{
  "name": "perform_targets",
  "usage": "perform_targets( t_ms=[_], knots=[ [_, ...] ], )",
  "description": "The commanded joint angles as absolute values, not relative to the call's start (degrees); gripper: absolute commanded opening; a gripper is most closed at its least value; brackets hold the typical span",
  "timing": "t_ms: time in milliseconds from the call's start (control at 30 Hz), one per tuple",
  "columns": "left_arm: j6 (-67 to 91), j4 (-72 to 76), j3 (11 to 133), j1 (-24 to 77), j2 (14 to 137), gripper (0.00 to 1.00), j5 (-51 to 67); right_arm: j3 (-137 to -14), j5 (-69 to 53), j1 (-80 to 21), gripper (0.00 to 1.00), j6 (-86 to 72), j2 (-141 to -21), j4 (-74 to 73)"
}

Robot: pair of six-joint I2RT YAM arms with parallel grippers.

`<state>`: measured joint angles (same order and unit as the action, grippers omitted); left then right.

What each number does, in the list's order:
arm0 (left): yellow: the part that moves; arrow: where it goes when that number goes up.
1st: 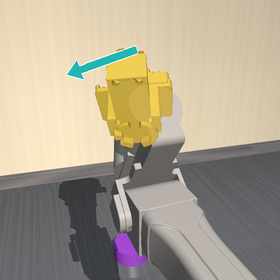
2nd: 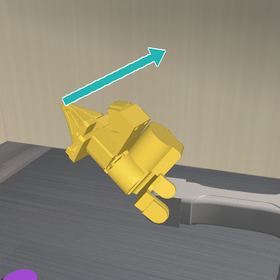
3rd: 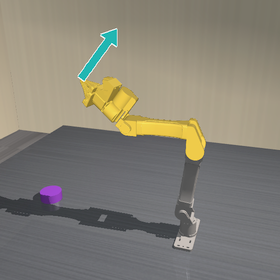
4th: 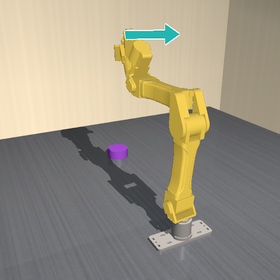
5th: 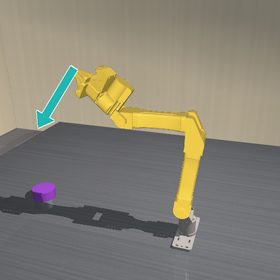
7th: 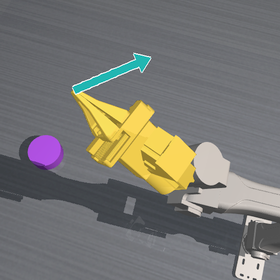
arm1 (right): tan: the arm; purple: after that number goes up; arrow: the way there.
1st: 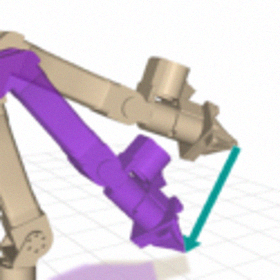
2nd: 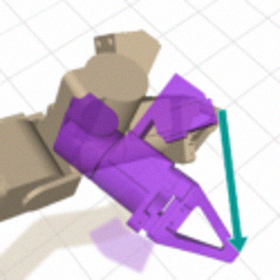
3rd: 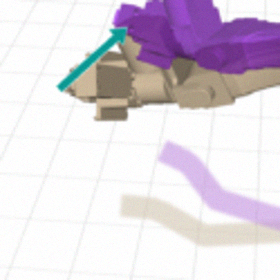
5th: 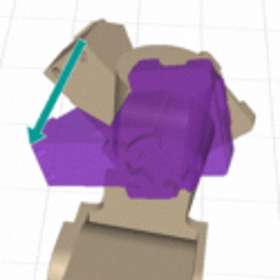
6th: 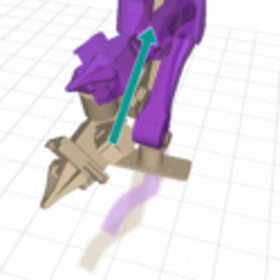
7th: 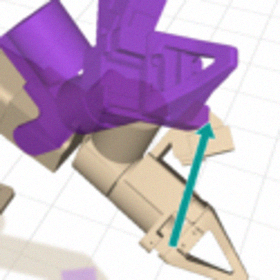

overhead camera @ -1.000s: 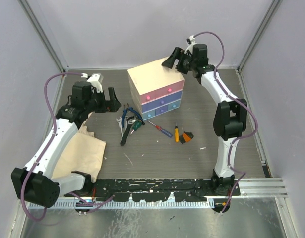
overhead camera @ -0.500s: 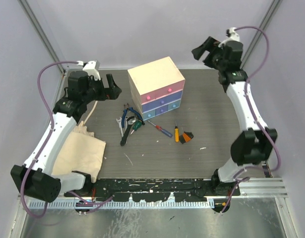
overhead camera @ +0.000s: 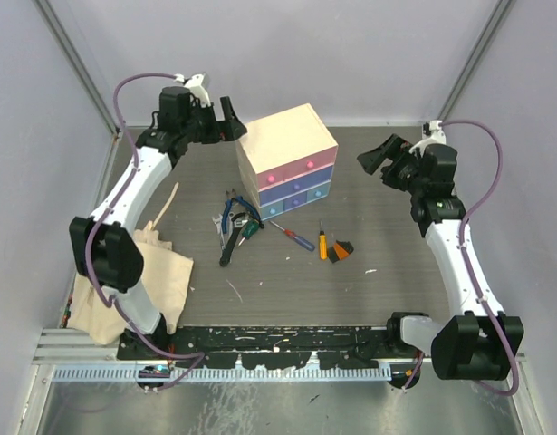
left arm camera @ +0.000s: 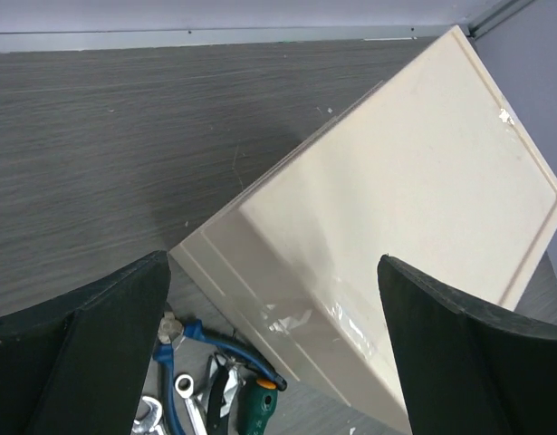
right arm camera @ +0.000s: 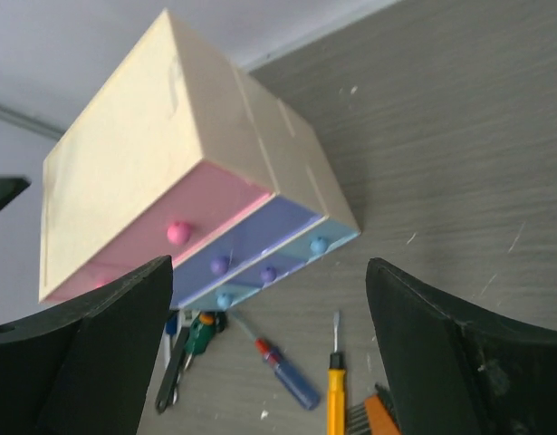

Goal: Sort the tools into containers
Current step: Adjust the storage box at the center of the board.

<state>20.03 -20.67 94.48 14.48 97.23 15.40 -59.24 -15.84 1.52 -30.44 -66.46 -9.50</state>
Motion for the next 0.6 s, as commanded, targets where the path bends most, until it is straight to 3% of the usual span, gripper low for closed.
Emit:
perform_targets(
  t_ms=[0,233,400,567],
  knots=[
    [19.34,-17.72,102.13,14.13,101.95,0.99,20.7,-54.75,-26.19,0.81,0.9,-35.03,-61.64,-5.26],
    [18.48,-19.92,112.06,14.13,110.99,1.0,29.2,-47.53,-27.81,-4.77,0.89,-40.13,-62.08,3.49],
    [19.37,-18.64,111.8,14.11,112.29,0.88,36.41,-48.28,-28.79,-8.34,0.88,-42.34,-68.36,12.14],
    [18.3,-18.47,107.62,14.08,110.33,0.84,36.41,-52.8,-28.67,-11.33,0.87,-42.17,-75.39,15.1]
  ],
)
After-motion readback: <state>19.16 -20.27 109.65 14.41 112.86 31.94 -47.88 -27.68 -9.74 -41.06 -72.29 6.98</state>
